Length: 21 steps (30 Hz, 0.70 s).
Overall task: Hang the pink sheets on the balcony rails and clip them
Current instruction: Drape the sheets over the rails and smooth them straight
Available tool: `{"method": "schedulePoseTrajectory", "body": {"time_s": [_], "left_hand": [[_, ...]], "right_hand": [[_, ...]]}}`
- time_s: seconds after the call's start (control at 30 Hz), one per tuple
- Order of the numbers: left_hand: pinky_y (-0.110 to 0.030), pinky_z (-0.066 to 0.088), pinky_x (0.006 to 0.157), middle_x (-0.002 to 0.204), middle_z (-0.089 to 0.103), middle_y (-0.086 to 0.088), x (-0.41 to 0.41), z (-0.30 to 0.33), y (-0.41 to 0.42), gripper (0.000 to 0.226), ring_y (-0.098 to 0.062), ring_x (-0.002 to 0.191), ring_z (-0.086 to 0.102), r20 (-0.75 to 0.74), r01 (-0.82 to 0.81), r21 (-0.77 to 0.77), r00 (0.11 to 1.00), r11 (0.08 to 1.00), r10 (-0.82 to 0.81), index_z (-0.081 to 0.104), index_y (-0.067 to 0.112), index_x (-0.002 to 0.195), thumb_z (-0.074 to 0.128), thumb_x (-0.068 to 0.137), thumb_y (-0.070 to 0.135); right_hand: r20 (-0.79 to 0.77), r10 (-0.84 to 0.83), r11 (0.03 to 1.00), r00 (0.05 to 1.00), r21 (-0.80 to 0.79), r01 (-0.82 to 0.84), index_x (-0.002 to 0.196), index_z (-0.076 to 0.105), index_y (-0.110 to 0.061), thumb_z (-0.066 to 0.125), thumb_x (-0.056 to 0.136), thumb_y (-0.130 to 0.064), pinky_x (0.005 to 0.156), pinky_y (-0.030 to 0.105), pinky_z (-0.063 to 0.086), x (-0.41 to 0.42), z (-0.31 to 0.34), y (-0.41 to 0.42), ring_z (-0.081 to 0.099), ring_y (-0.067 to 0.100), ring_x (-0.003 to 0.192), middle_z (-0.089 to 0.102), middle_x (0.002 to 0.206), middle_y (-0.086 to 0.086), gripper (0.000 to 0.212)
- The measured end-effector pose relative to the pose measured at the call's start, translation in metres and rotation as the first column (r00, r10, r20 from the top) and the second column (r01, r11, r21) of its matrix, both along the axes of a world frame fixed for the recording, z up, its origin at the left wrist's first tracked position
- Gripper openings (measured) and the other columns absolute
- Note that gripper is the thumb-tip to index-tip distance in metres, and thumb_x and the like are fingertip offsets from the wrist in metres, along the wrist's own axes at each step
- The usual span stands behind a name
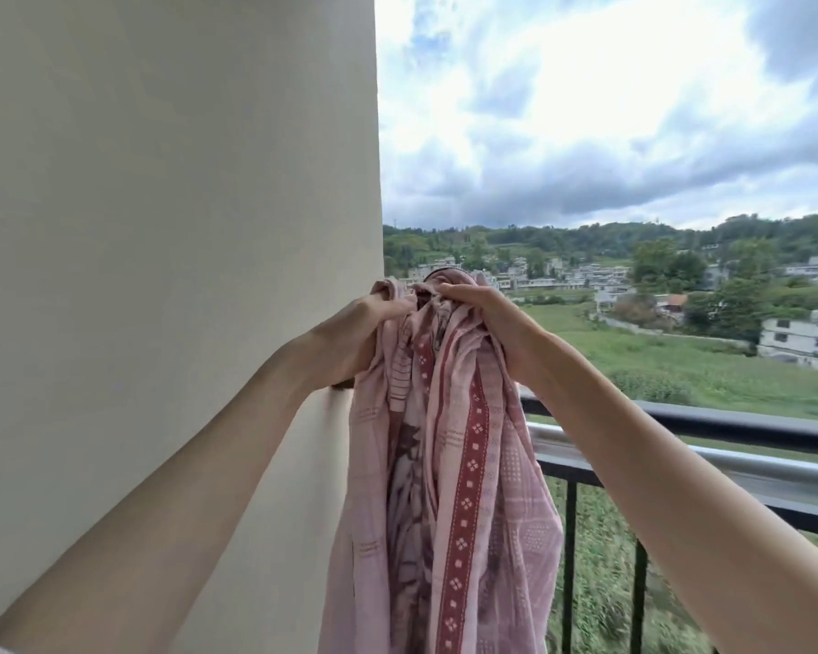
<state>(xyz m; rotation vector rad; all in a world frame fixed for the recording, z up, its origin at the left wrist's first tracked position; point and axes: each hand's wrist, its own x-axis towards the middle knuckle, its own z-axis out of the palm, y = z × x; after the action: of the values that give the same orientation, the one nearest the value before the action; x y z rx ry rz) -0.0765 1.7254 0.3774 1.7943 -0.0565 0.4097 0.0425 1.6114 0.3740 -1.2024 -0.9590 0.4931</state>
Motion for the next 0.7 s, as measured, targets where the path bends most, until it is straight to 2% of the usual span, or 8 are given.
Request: {"method": "schedulePoseTrajectory", "body": {"time_s": [0.03, 0.1, 0.27, 0.43, 0.5, 0.57, 0.63, 0.7], "left_hand": [[-0.034, 0.053, 0.083, 0.091, 0.071, -0.005, 0.006, 0.003, -0.004, 0.024, -0.021, 0.091, 0.067, -0.003, 0.03, 0.008, 1.0, 1.0, -0.03, 0.06, 0.017, 0.093, 0.037, 0.097, 0.021], [-0.03, 0.052, 0.073, 0.075, 0.07, 0.0, 0.016, 0.006, -0.015, 0.03, -0.018, 0.077, 0.065, -0.005, 0.085, 0.009, 0.996, 0.996, -0.085, 0.061, 0.022, 0.079, 0.038, 0.097, 0.018], [-0.047, 0.046, 0.096, 0.108, 0.064, -0.019, 0.044, 0.013, -0.045, 0.016, -0.033, 0.102, 0.061, 0.019, 0.217, -0.007, 0.976, 0.976, -0.217, 0.054, 0.01, 0.101, 0.049, 0.089, 0.019], [-0.046, 0.046, 0.097, 0.108, 0.061, -0.018, 0.064, 0.011, -0.077, 0.018, -0.03, 0.101, 0.06, 0.026, 0.318, 0.029, 0.947, 0.948, -0.319, 0.052, 0.007, 0.107, 0.045, 0.095, 0.017], [-0.045, 0.047, 0.093, 0.099, 0.063, -0.013, 0.069, -0.003, -0.081, 0.017, -0.027, 0.094, 0.06, -0.059, 0.317, 0.06, 0.948, 0.946, -0.314, 0.055, 0.008, 0.102, 0.043, 0.096, 0.019], [-0.039, 0.05, 0.081, 0.09, 0.062, -0.008, 0.07, -0.014, -0.083, 0.023, -0.021, 0.082, 0.06, -0.168, 0.236, 0.247, 0.966, 0.94, -0.198, 0.058, 0.01, 0.097, 0.043, 0.096, 0.027], [-0.027, 0.043, 0.067, 0.081, 0.057, -0.001, 0.071, -0.019, -0.082, 0.031, -0.013, 0.072, 0.052, -0.18, 0.094, 0.485, 0.984, 0.869, -0.007, 0.062, 0.012, 0.086, 0.044, 0.095, 0.036], [-0.021, 0.037, 0.063, 0.081, 0.058, 0.003, 0.071, -0.019, -0.075, 0.039, -0.009, 0.074, 0.051, -0.134, -0.002, 0.586, 0.986, 0.811, 0.099, 0.065, 0.006, 0.088, 0.045, 0.094, 0.039]], "right_hand": [[0.002, -0.016, 1.0, 1.0, -0.001, 0.016, 0.117, 0.05, -0.007, 0.063, 0.082, -0.024, 0.047, 0.023, 0.05, 0.002, 0.002, -0.007, 0.063, 0.014, 0.055, 0.066, 0.079, 0.008, 0.041], [0.01, -0.036, 0.999, 0.999, -0.002, 0.036, 0.113, 0.05, -0.011, 0.051, 0.091, -0.018, 0.04, 0.017, 0.046, 0.007, 0.005, -0.024, 0.061, 0.009, 0.045, 0.066, 0.063, 0.0, 0.024], [0.044, -0.203, 0.979, 0.978, 0.025, 0.202, 0.103, 0.053, -0.015, 0.044, 0.092, -0.017, 0.051, 0.02, 0.051, 0.014, 0.011, -0.075, 0.062, 0.012, 0.055, 0.064, 0.075, 0.001, 0.014], [0.066, -0.435, 0.9, 0.898, -0.002, 0.436, 0.109, 0.06, -0.019, 0.056, 0.08, -0.026, 0.059, 0.026, 0.051, 0.016, 0.009, -0.129, 0.065, 0.018, 0.065, 0.067, 0.089, 0.006, 0.03], [0.172, -0.55, 0.813, 0.817, -0.117, 0.571, 0.103, 0.067, -0.018, 0.061, 0.07, -0.031, 0.068, 0.032, 0.054, 0.014, -0.005, -0.143, 0.066, 0.022, 0.073, 0.07, 0.096, 0.009, 0.035], [0.353, -0.645, 0.636, 0.677, -0.242, 0.732, 0.09, 0.071, -0.007, 0.063, 0.072, -0.034, 0.078, 0.035, 0.056, 0.012, -0.02, -0.155, 0.067, 0.023, 0.073, 0.073, 0.088, 0.009, 0.033], [0.48, -0.629, 0.495, 0.612, -0.36, 0.791, 0.073, 0.069, -0.003, 0.063, 0.078, -0.038, 0.07, 0.032, 0.054, 0.006, -0.029, -0.163, 0.062, 0.02, 0.061, 0.068, 0.068, 0.005, 0.036], [0.637, -0.541, 0.389, 0.549, -0.389, 0.835, 0.067, 0.062, -0.012, 0.059, 0.082, -0.045, 0.063, 0.029, 0.048, 0.004, -0.033, -0.166, 0.058, 0.018, 0.063, 0.062, 0.068, 0.0, 0.036]]}}
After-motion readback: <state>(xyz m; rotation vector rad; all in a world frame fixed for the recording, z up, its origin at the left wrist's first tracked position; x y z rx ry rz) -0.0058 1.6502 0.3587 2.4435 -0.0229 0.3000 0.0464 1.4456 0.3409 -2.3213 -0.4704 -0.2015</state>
